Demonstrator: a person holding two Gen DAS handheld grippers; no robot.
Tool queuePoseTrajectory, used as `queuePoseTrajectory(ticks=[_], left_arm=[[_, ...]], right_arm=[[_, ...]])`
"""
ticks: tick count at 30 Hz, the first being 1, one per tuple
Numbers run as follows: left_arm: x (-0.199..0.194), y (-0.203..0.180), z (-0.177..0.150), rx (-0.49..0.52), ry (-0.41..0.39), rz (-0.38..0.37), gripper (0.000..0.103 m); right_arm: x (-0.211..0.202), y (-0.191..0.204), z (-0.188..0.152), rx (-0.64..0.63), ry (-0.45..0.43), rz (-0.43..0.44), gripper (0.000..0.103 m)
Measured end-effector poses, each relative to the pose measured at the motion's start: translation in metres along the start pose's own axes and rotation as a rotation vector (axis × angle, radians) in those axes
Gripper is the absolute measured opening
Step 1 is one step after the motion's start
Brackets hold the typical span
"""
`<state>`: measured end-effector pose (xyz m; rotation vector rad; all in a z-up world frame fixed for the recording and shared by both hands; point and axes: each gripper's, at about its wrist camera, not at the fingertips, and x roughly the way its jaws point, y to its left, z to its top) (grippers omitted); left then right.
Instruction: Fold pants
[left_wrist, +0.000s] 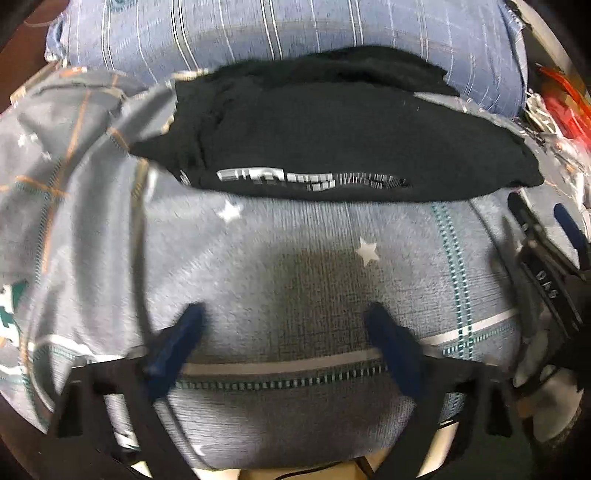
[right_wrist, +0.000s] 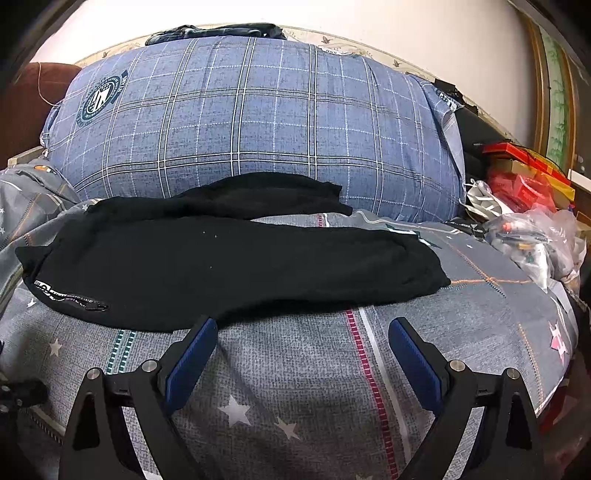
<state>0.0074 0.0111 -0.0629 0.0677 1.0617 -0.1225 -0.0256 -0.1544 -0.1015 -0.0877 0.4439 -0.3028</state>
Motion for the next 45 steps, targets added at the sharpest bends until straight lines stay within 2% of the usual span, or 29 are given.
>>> queuePoseTrajectory(ticks=[5, 6, 9, 11, 14, 19, 22, 27, 31, 37, 38, 41, 45], left_arm=[[-0.046, 0.024, 0.022, -0.042, -0.126, -0.037, 0.075], [-0.053, 0.03, 0.027, -0.053, -0.134, -0.054, 0.075], [-0.063, 0.044, 0.037, -0.065, -0.093, -0.136, 0.075], [-0.068, 0.042, 0.04, -0.035, -0.095, -0.157, 0.075], [-0.085, 0.032, 0.055, 0.047, -0.154, -0.149, 0.075], [-0.105, 0.008, 0.097, 0.16, -0.245, -0.15, 0.076], [-0.092, 0.004, 0.117, 0.165, -0.237, -0.126, 0.076], [-0.067, 0.017, 0.138, 0.12, -0.18, -0.115, 0.076], [-0.055, 0.033, 0.15, 0.105, -0.193, -0.068, 0.076], [-0.02, 0.067, 0.178, 0.031, -0.151, -0.023, 0.076], [-0.014, 0.072, 0.184, 0.035, -0.169, -0.008, 0.076], [0.018, 0.091, 0.212, 0.009, -0.138, 0.023, 0.076], [0.067, 0.114, 0.254, -0.046, -0.066, -0.017, 0.076]], right_arm=[[0.0, 0.0, -0.001, -0.01, -0.001, -0.01, 0.095], [0.001, 0.001, -0.001, -0.012, 0.001, -0.012, 0.095], [0.002, 0.0, 0.002, -0.015, 0.009, -0.015, 0.095], [0.001, -0.006, 0.006, -0.004, 0.007, -0.029, 0.095], [0.003, -0.025, 0.014, 0.052, 0.022, -0.029, 0.095], [0.017, -0.076, 0.038, 0.167, 0.062, -0.032, 0.095], [0.03, -0.105, 0.051, 0.22, 0.081, -0.017, 0.095], [0.05, -0.141, 0.068, 0.264, 0.107, -0.016, 0.095], [0.063, -0.157, 0.084, 0.266, 0.106, -0.02, 0.095], [0.1, -0.161, 0.111, 0.242, 0.159, 0.03, 0.095], [0.109, -0.16, 0.117, 0.232, 0.169, 0.038, 0.095], [0.138, -0.156, 0.137, 0.208, 0.203, 0.076, 0.095], [0.184, -0.144, 0.168, 0.163, 0.248, 0.117, 0.095]])
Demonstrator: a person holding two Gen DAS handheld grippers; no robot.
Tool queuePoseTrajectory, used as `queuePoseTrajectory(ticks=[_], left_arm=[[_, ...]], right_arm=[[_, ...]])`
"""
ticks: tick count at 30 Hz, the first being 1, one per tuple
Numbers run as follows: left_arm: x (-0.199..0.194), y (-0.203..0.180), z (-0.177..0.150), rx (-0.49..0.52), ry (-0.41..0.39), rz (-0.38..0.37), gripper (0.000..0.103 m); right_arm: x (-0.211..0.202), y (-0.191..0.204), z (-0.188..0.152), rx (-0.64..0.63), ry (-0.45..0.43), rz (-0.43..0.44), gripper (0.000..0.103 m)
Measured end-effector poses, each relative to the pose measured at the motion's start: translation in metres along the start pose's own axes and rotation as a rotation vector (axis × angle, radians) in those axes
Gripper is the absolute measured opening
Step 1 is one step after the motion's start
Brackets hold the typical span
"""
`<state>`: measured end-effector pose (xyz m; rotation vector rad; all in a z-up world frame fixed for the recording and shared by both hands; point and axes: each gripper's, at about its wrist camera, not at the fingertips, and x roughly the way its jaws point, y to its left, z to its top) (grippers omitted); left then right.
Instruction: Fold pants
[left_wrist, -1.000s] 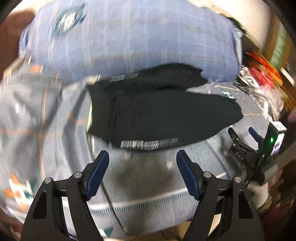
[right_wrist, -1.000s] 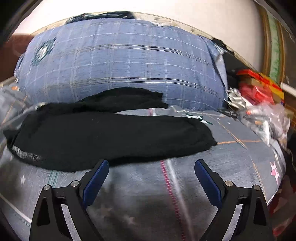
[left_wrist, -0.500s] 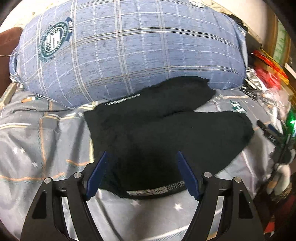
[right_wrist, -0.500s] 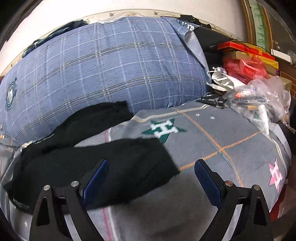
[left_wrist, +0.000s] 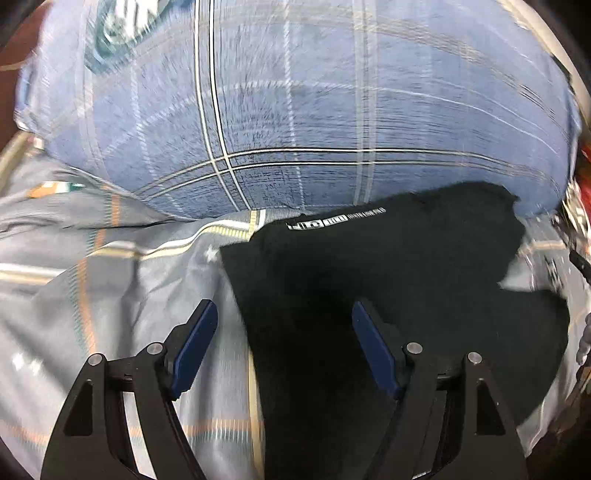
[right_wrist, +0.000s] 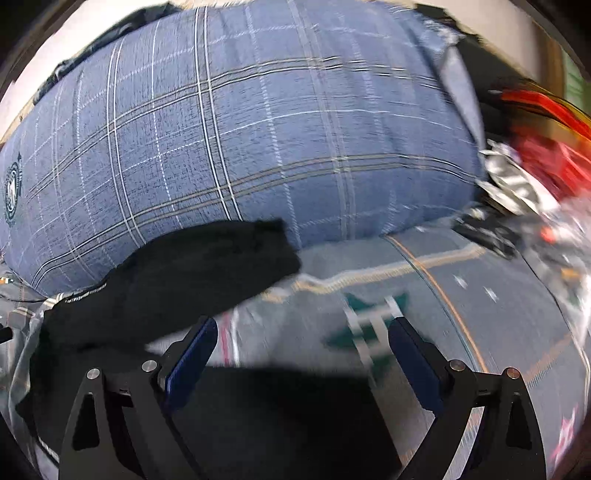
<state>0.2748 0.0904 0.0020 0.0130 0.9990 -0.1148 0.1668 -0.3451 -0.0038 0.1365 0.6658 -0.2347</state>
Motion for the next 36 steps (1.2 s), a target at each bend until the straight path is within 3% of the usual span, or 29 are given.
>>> queuePoseTrajectory(ticks=[5, 10, 17, 18, 19, 20, 21, 22, 23, 26, 36], left_arm=[[0.048, 0.009, 0.025, 0.014, 0.041, -0.032, 0.076], [0.082, 0.015, 0.036, 0.059, 0.049, -0.013, 0.076], [0.117, -0.003, 0.032, 0.165, 0.115, -0.04, 0.077], [0.118, -0.003, 0.033, 0.162, 0.114, -0.051, 0.076], [0.119, -0.002, 0.035, 0.139, 0.126, -0.069, 0.067], [0.118, -0.001, 0.035, 0.119, 0.123, -0.059, 0.037], [0.116, -0.001, 0.038, 0.107, 0.116, -0.047, 0.024], [0.114, 0.002, 0.038, 0.089, 0.117, -0.068, 0.02], [0.11, 0.004, 0.037, 0.078, 0.113, -0.08, 0.016], [0.096, 0.003, 0.031, 0.071, 0.089, -0.081, 0.012], [-0.005, -0.009, 0.006, 0.086, -0.082, -0.079, 0.011]], right_arm=[[0.05, 0.024, 0.048, -0.046, 0.026, -0.001, 0.095], [0.101, 0.034, 0.079, -0.04, 0.048, -0.03, 0.095], [0.169, 0.034, 0.084, 0.187, 0.193, 0.018, 0.093], [0.174, 0.034, 0.083, 0.224, 0.205, 0.024, 0.09], [0.176, 0.034, 0.083, 0.251, 0.203, 0.033, 0.088], [0.175, 0.034, 0.081, 0.276, 0.198, 0.06, 0.081], [0.173, 0.035, 0.08, 0.282, 0.193, 0.114, 0.054], [0.171, 0.036, 0.079, 0.284, 0.201, 0.189, 0.036], [0.171, 0.039, 0.079, 0.274, 0.226, 0.189, 0.011], [0.159, 0.046, 0.076, 0.22, 0.219, 0.148, 0.011], [0.06, 0.044, 0.08, 0.23, 0.113, 0.223, 0.01]])
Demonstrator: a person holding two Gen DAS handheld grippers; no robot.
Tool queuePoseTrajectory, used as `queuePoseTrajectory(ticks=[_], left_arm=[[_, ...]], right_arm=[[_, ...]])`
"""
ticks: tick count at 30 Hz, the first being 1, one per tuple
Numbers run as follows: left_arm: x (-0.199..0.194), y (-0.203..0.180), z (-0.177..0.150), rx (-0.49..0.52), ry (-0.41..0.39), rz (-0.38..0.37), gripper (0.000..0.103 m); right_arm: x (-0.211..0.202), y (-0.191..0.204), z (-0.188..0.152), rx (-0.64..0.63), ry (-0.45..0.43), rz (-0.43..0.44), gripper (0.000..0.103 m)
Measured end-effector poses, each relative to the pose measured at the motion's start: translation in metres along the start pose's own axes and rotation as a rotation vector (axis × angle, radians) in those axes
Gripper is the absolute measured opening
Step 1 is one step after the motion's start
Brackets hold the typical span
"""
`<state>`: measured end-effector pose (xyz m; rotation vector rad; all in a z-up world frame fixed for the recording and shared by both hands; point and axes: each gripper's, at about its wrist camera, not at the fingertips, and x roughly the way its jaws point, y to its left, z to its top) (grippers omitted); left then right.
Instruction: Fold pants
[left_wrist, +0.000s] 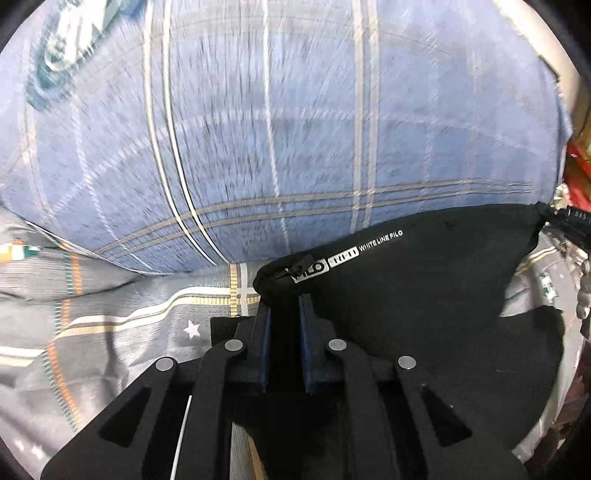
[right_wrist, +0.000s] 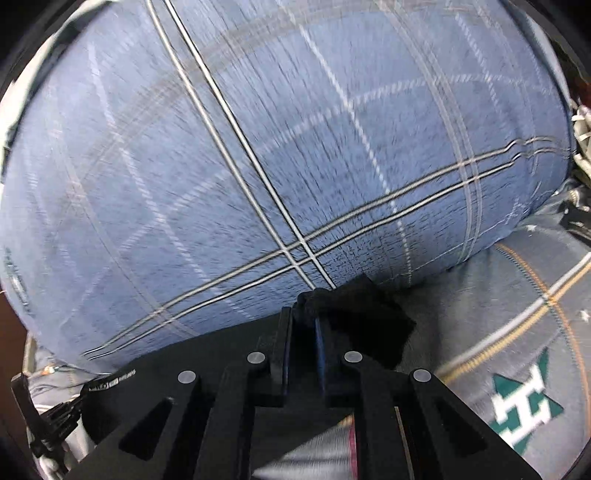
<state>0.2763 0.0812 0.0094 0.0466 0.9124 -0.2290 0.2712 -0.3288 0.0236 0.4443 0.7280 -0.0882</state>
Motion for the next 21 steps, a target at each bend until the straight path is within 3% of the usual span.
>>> queuePoseTrajectory(ticks=[7, 11, 14, 18, 21], left_arm=[[-0.08, -0.025, -0.044, 0.074, -0.146, -0.015, 0.01], [-0.113, -0.025, -0.088, 0.107, -0.187, -0.034, 0.006], [-0.115, -0.031, -0.124, 0.138, -0.204, 0.004, 0.004], [-0.113, -0.04, -0.18, 0.162, -0.123, 0.032, 0.005], [-0.11, -0.033, -0.212, 0.122, -0.048, 0.037, 0.005]], right_arm=[[-0.083, -0.039, -0.034, 0.046, -0.039, 0.058, 0.01], [-0.123, -0.08, -0.079, 0.115, -0.04, 0.085, 0.01], [-0.14, -0.114, -0.121, 0.152, -0.012, 0.083, 0.01], [-0.138, -0.148, -0.182, 0.204, 0.085, 0.066, 0.011], [-0.138, -0.164, -0.216, 0.237, 0.115, 0.028, 0.016]])
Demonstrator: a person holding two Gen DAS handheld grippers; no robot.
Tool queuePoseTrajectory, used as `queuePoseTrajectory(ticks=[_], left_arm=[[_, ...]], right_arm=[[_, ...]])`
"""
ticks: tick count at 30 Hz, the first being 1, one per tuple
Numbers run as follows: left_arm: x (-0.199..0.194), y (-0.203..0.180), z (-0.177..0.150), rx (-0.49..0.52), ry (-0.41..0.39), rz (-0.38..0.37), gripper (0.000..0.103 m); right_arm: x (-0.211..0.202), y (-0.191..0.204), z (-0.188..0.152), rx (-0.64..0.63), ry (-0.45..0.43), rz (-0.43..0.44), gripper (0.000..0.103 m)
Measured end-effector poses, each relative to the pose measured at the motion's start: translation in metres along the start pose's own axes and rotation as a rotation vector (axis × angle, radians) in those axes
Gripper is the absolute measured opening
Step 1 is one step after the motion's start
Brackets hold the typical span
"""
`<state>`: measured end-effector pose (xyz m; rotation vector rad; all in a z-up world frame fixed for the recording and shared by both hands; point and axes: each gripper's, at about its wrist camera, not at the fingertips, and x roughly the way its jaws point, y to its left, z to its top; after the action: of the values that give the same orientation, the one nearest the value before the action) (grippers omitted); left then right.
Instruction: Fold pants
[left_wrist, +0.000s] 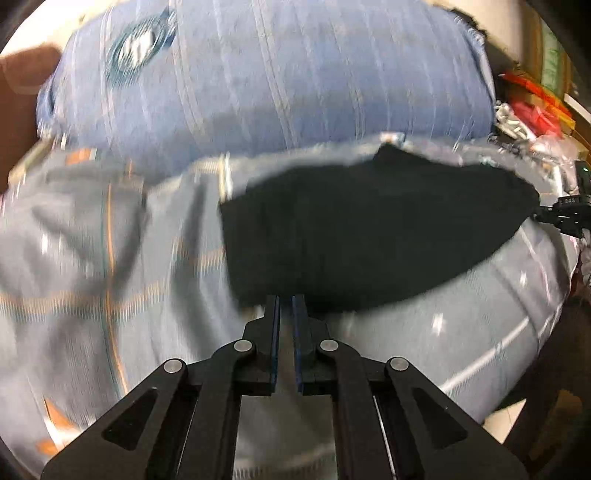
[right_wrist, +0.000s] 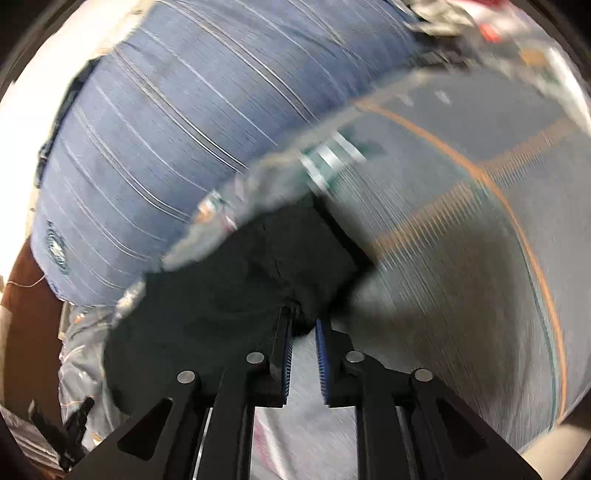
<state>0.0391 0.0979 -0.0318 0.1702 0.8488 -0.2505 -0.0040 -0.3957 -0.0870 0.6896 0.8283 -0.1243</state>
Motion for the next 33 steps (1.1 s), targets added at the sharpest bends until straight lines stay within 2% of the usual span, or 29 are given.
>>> queuePoseTrajectory(ticks=[3, 6, 8, 9, 11, 12, 14, 16, 17, 18, 19, 20, 21, 22, 23, 24, 25, 28, 29, 31, 33], left_arm=[[-0.01, 0.019, -0.013, -0.092, 0.019, -0.007, 0.005], [-0.018, 0.041, -0.008, -0.174, 0.009, -0.012, 0.006], [-0.012, 0.047, 0.001, -0.221, 0.018, -0.034, 0.011], [-0.008, 0.047, 0.007, -0.237, 0.019, -0.048, 0.013], [0.001, 0.038, 0.012, -0.236, 0.013, -0.065, 0.024], [0.008, 0.033, 0.016, -0.229, 0.011, -0.061, 0.027], [0.023, 0.021, 0.026, -0.212, 0.013, -0.066, 0.032], [0.039, 0.015, 0.032, -0.208, 0.04, -0.066, 0.037], [0.048, 0.013, 0.035, -0.206, 0.054, -0.059, 0.037], [0.059, 0.01, 0.038, -0.195, 0.072, -0.043, 0.037], [0.066, 0.008, 0.037, -0.18, 0.086, -0.023, 0.037], [0.072, 0.005, 0.037, -0.164, 0.1, 0.001, 0.037], [0.074, 0.004, 0.035, -0.155, 0.097, 0.014, 0.037], [0.072, 0.003, 0.034, -0.151, 0.09, 0.015, 0.037], [0.07, 0.004, 0.034, -0.157, 0.09, -0.001, 0.037], [0.067, 0.007, 0.033, -0.173, 0.09, -0.024, 0.037], [0.065, 0.012, 0.032, -0.195, 0.088, -0.045, 0.037], [0.056, 0.036, 0.03, -0.323, 0.072, -0.133, 0.037], [0.053, 0.046, 0.028, -0.377, 0.062, -0.165, 0.037], [0.051, 0.06, 0.026, -0.461, 0.043, -0.214, 0.037], [0.052, 0.066, 0.024, -0.51, 0.029, -0.25, 0.037]], right_arm=[[-0.014, -0.007, -0.009, -0.02, -0.045, -0.061, 0.016], [-0.034, -0.004, -0.008, -0.036, -0.108, -0.085, 0.016], [-0.041, 0.011, -0.004, -0.09, -0.144, -0.082, 0.018], [-0.04, 0.019, -0.002, -0.111, -0.146, -0.062, 0.023], [-0.032, 0.036, 0.0, -0.144, -0.12, -0.01, 0.03], [-0.026, 0.04, 0.003, -0.153, -0.107, -0.012, 0.031], [-0.018, 0.044, 0.009, -0.154, -0.131, -0.105, 0.032], [-0.011, 0.043, 0.017, -0.176, -0.186, -0.212, 0.039], [-0.003, 0.042, 0.021, -0.197, -0.192, -0.267, 0.048], [0.004, 0.041, 0.024, -0.217, -0.189, -0.302, 0.051], [0.012, 0.04, 0.028, -0.24, -0.172, -0.311, 0.05], [0.019, 0.038, 0.031, -0.256, -0.142, -0.299, 0.037], [0.024, 0.034, 0.034, -0.258, -0.117, -0.309, 0.029], [0.024, 0.029, 0.039, -0.242, -0.119, -0.323, 0.03], [0.022, 0.021, 0.044, -0.204, -0.121, -0.335, 0.035], [0.02, 0.014, 0.049, -0.163, -0.12, -0.34, 0.047], [0.016, 0.009, 0.051, -0.125, -0.128, -0.352, 0.051], [-0.004, 0.025, 0.047, -0.121, -0.21, -0.387, 0.05], [-0.013, 0.039, 0.043, -0.152, -0.245, -0.387, 0.051], [-0.025, 0.073, 0.034, -0.211, -0.282, -0.329, 0.051], [-0.024, 0.114, 0.023, -0.278, -0.255, -0.201, 0.052]])
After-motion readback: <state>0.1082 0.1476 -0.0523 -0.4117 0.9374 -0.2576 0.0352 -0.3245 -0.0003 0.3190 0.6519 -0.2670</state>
